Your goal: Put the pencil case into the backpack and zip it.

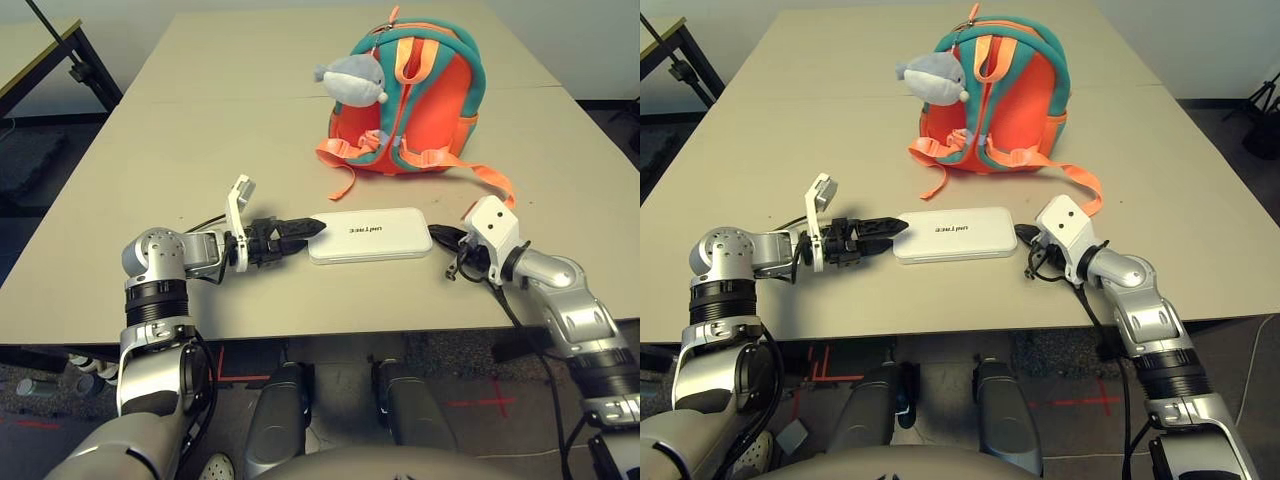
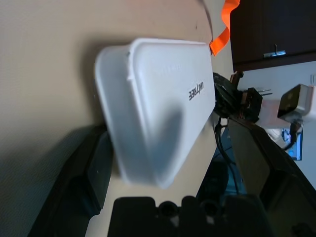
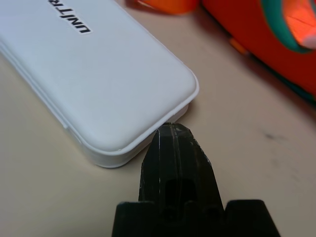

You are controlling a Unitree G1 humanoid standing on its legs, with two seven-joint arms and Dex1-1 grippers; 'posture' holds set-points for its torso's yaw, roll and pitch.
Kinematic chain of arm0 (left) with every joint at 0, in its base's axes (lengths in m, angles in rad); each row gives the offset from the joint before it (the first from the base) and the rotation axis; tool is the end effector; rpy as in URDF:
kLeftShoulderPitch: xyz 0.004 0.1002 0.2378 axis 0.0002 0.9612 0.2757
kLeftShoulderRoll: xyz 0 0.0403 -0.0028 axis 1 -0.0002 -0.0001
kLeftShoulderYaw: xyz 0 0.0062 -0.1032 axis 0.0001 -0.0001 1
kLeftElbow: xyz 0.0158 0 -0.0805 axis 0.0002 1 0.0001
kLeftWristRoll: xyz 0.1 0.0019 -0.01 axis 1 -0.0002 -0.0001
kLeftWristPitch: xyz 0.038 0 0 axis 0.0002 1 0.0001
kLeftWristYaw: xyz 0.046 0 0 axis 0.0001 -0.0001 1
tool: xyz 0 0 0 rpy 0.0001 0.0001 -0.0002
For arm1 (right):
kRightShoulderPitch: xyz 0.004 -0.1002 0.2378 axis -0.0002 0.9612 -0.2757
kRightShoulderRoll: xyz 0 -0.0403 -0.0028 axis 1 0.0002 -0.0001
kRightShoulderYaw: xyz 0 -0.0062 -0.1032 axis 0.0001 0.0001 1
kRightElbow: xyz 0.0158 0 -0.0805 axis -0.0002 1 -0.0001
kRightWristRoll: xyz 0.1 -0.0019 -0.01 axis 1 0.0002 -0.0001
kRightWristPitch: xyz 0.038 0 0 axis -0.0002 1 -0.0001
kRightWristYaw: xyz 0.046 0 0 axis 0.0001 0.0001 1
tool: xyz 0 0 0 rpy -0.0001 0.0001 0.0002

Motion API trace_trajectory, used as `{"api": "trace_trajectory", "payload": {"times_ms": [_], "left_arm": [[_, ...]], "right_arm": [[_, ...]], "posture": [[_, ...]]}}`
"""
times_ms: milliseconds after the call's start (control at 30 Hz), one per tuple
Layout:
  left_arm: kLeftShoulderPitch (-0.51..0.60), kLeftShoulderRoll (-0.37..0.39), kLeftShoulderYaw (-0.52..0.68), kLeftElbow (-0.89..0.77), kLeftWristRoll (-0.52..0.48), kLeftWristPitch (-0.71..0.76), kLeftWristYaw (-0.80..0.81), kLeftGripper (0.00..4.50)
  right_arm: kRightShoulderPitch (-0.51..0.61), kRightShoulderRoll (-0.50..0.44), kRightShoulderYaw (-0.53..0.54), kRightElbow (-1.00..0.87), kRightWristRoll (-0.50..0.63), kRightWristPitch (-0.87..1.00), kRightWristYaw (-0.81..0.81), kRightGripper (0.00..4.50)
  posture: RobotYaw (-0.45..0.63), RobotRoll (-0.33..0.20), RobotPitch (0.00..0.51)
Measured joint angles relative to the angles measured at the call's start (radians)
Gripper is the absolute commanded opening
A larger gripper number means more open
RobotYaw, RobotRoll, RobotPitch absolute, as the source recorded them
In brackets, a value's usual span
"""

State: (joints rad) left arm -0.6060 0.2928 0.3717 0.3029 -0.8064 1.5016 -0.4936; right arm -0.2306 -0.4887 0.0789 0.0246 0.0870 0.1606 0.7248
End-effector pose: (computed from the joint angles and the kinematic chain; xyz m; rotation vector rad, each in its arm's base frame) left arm 0.2780 0.2076 0.1129 -0.8517 0.8419 -0.8029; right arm 0.2465 -0.2157 0.0987 -0.4074 0.1250 0.7680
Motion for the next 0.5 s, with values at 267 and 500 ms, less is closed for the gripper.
{"api": "trace_trajectory", "payload": {"times_ms": [267,500], "left_arm": [[0.0,-0.004,-0.001,-0.001,0.001,-0.006,-0.001,4.5],[0.006,-0.004,-0.017,-0.007,0.01,-0.046,-0.004,4.33]], "right_arm": [[-0.019,0.044,0.039,-0.067,-0.001,0.051,-0.017,0.02],[-0.025,0.033,0.039,-0.062,0.0,0.052,-0.012,0.0]], "posture": [[-0.12,0.0,0.144],[-0.12,0.0,0.141]]}}
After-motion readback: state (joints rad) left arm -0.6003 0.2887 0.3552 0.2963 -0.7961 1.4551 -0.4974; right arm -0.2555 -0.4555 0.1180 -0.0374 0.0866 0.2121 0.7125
